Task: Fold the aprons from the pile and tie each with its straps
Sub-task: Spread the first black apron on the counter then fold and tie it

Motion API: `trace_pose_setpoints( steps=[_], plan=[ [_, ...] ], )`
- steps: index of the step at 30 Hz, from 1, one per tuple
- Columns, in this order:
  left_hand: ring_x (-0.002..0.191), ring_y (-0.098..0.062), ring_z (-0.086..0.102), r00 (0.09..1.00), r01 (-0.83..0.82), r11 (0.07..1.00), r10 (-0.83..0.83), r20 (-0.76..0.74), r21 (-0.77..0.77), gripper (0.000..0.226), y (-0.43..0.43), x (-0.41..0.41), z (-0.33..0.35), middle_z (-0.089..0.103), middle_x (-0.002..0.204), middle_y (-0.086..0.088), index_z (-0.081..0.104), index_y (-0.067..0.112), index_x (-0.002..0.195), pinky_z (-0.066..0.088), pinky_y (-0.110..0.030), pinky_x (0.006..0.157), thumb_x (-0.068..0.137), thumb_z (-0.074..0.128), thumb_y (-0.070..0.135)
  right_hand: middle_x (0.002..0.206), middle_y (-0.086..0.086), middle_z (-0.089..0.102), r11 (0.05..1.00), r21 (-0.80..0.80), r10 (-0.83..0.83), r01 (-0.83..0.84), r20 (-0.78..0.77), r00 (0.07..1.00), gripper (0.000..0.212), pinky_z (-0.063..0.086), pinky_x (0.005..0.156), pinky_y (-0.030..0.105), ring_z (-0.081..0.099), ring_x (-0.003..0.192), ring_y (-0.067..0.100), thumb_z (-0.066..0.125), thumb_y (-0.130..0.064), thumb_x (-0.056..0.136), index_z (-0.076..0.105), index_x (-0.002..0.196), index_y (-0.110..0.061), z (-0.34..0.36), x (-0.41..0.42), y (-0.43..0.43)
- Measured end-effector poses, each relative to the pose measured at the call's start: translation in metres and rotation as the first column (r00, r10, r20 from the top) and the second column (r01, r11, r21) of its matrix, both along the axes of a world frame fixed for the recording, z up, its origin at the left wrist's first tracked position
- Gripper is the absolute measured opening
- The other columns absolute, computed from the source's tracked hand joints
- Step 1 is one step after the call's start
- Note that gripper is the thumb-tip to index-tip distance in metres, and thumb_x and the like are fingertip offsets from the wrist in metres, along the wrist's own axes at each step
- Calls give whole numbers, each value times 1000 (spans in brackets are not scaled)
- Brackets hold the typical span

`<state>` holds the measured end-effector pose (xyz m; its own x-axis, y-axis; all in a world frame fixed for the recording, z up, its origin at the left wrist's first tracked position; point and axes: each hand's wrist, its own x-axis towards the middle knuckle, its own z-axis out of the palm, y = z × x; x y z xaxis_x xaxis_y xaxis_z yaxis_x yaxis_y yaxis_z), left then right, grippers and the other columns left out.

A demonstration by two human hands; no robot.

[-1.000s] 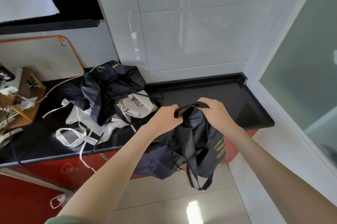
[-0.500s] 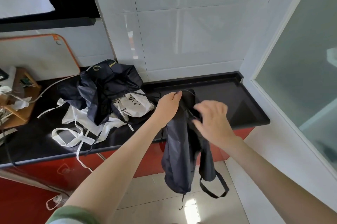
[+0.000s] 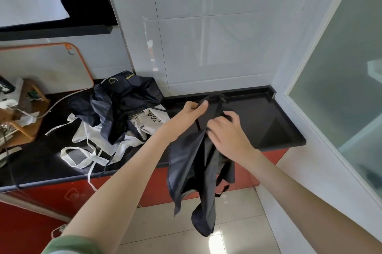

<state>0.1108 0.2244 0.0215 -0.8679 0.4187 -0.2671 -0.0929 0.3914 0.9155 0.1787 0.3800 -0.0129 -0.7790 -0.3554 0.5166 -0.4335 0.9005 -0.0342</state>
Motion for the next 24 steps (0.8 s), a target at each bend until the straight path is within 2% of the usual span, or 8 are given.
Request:
trace_pose_setpoints(
  steps=[3,7,10,12,14,16,20,24],
  plan=[
    [122,-17,49,995,72,991,-63,82,-113,92,-23,6,-9,50,129,0,40,26,128,37,-35,99,61,45,90,68,4,49,961,-232,-85,150,269,959,16,37,63,37,51,67,25,43,-18,98,45,85,-10,14,-8,11],
    [127,-34,46,988,147,950,-131,76,-274,89,-46,7,-27,48,131,-23,57,15,114,36,-52,107,60,62,85,57,-1,40,864,-434,-125,254,304,944,17,26,49,32,39,50,17,40,-19,101,39,88,-9,23,-11,19],
    [109,-6,55,986,168,955,-167,25,-246,48,-44,13,-34,62,112,10,65,25,107,40,-25,95,77,68,62,58,2,40,803,-524,-95,283,357,929,14,26,50,32,36,49,16,39,-18,101,39,90,-9,27,-13,22],
    [97,-8,61,987,62,979,-89,-132,-197,11,-34,13,-38,66,95,13,68,24,93,46,-25,89,89,66,34,60,3,39,759,-586,-35,282,396,917,14,26,51,31,33,52,15,39,-18,101,40,90,-11,30,-12,21],
    [88,-10,60,983,-23,989,-5,-184,-148,13,-25,17,-36,64,85,11,64,23,84,46,-24,83,94,58,29,63,3,40,708,-644,16,292,427,904,15,27,52,26,33,54,12,39,-19,101,41,89,-12,31,-11,20],
    [85,-9,54,993,-36,984,16,-115,-175,32,-17,20,-34,59,91,6,60,21,90,41,-22,78,98,46,48,67,2,41,666,-679,24,308,433,901,16,28,52,20,33,57,9,39,-19,101,42,87,-9,32,-10,21],
    [121,-19,48,955,-85,991,111,277,-102,66,-8,24,-36,52,126,4,52,18,129,33,-33,109,88,45,69,70,-4,42,553,-776,75,303,408,910,17,31,57,18,37,62,6,41,-15,100,44,85,-7,36,-7,26],
    [101,-19,62,972,-173,959,129,196,225,13,-4,19,-45,68,101,-1,65,16,98,47,-29,88,96,59,27,77,0,46,546,-782,173,300,456,873,15,34,68,26,43,71,10,47,-16,97,48,87,-5,39,-3,36]
  ],
)
